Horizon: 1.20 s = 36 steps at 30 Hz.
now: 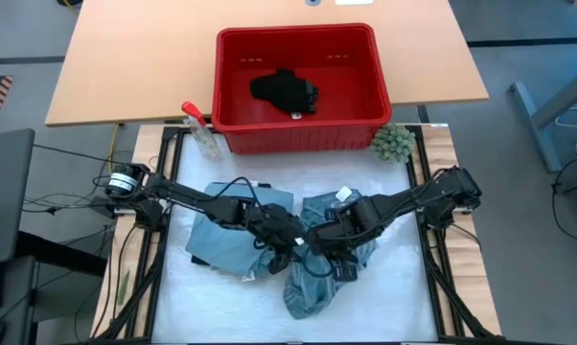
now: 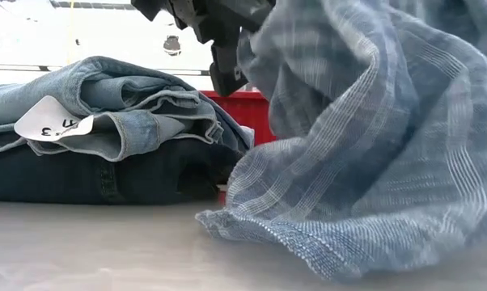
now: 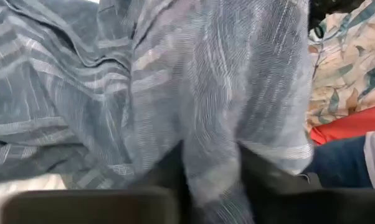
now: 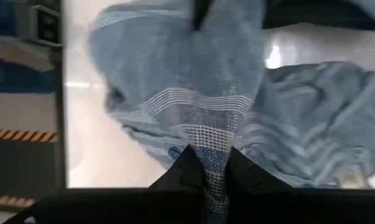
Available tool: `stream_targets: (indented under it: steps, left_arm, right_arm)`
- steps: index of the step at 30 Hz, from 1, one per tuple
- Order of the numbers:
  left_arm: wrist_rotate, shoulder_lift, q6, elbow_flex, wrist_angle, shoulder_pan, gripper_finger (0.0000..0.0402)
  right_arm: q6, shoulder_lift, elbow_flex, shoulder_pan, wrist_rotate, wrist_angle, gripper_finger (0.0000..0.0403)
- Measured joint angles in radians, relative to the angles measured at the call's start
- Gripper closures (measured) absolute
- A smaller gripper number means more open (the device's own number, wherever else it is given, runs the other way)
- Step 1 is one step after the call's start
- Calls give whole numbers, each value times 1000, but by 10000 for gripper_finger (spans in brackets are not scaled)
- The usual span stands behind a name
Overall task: Fold Laundry from Bin
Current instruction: Fold the light blue polo shirt
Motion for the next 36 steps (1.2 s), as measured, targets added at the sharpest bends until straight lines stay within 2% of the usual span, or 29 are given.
stream_targets:
  steps: [2, 3, 7, 15, 21, 25, 29, 36]
  left_arm:
    - [0, -2, 11, 0, 16, 5, 375]
    - [-5, -7, 25, 0, 20, 9, 385]
    - [-40, -48, 103, 0, 46, 24, 399]
    - [-99, -153, 182, 0, 16, 56, 401]
    - [-125, -191, 217, 0, -43, 61, 401]
    - [-163, -191, 223, 0, -118, 63, 401]
    - [-175, -191, 235, 0, -131, 60, 401]
    - [-156, -191, 236, 0, -134, 60, 401]
  right_arm:
    - [0, 0, 0, 0, -42, 2, 350]
    - [0, 0, 0, 0, -59, 5, 345]
    - [2, -4, 20, 0, -136, -4, 313]
    - [68, -69, 142, -29, -149, -84, 217]
    - [215, -182, 89, 5, -6, -69, 162]
    - [335, -254, -29, 100, 140, 46, 133]
    - [368, -292, -152, 174, 283, 118, 109]
    - [384, -287, -256, 162, 289, 101, 60]
